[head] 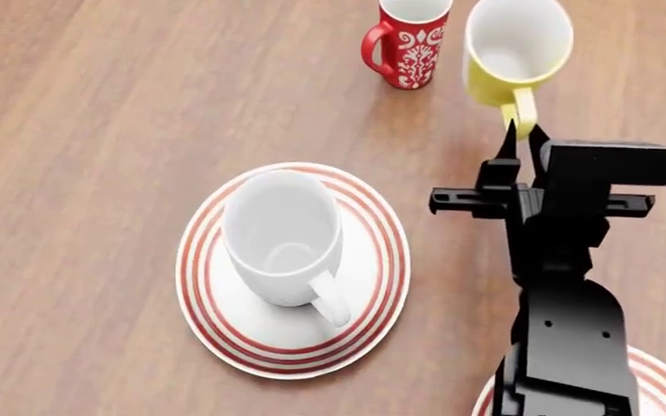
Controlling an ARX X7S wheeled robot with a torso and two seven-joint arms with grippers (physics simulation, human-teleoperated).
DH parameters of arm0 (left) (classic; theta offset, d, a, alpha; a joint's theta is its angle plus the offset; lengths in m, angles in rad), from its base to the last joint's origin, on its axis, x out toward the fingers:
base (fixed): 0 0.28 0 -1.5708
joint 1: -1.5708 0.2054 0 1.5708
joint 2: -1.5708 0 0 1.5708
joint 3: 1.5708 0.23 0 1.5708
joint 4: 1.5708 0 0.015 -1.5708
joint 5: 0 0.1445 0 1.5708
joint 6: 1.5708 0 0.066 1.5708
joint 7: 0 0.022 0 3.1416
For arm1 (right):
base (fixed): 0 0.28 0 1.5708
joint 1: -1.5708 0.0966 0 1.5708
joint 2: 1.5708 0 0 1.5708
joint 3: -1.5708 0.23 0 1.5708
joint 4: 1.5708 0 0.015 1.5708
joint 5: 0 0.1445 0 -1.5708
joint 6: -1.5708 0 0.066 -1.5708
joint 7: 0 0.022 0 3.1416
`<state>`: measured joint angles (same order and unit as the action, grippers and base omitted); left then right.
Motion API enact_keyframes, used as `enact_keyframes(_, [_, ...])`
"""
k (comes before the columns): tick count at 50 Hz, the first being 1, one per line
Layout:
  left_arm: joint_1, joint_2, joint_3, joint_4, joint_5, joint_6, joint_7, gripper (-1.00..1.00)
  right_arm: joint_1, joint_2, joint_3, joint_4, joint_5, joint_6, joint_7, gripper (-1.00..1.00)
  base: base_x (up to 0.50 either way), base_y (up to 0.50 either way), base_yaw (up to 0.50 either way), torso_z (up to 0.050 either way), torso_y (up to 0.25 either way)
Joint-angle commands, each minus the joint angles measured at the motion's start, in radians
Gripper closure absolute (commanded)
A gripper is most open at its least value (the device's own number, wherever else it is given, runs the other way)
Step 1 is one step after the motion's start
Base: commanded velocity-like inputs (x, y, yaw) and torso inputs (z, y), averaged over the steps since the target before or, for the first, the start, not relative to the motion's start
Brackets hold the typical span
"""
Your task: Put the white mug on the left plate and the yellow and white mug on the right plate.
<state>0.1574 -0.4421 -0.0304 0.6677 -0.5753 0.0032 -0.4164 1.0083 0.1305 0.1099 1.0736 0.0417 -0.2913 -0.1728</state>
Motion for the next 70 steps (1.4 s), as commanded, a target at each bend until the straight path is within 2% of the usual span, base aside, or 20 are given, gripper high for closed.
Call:
enact_keyframes(1, [-0.002, -0.002, 0.0, -0.003, -0.002, 0.001, -0.002, -1.0, -0.131, -0.003, 0.013, -0.315, 0.008, 0.134, 0.007, 1.0, 0.0, 0.0, 0.0, 0.0, 0.0])
enact_keyframes(5, [0.002, -0.003, 0.002, 0.001, 0.001, 0.004, -0.001, -1.0, -0.156, 0.0, -0.001, -0.392, -0.001, 0.218, 0.01, 1.0, 0.0, 0.0, 0.0, 0.0, 0.0])
enact_keyframes(28, [0.003, -0.006, 0.004, 0.001, -0.001, 0.009, -0.005, -1.0, -0.161, 0.005, -0.016, -0.403, 0.012, 0.217, 0.013, 1.0, 0.0, 0.0, 0.0, 0.0, 0.0])
enact_keyframes(33, [0.013, 0.004, 0.022, 0.002, 0.025, 0.01, -0.009, -1.0, -0.361, 0.021, 0.029, -0.754, 0.137, 0.389, -0.067, 1.0, 0.0, 0.0, 0.0, 0.0, 0.0])
enact_keyframes(42, [-0.011, -0.002, 0.035, -0.012, 0.026, -0.004, -0.005, -1.0, -0.563, 0.059, 0.069, -1.072, 0.2, 0.519, -0.061, 1.0, 0.0, 0.0, 0.0, 0.0, 0.0])
enact_keyframes(70, [-0.014, -0.014, 0.023, -0.003, 0.01, -0.004, -0.017, -1.0, -1.006, 0.107, 0.199, -1.531, 0.311, 0.509, -0.084, 1.0, 0.0, 0.0, 0.0, 0.0, 0.001])
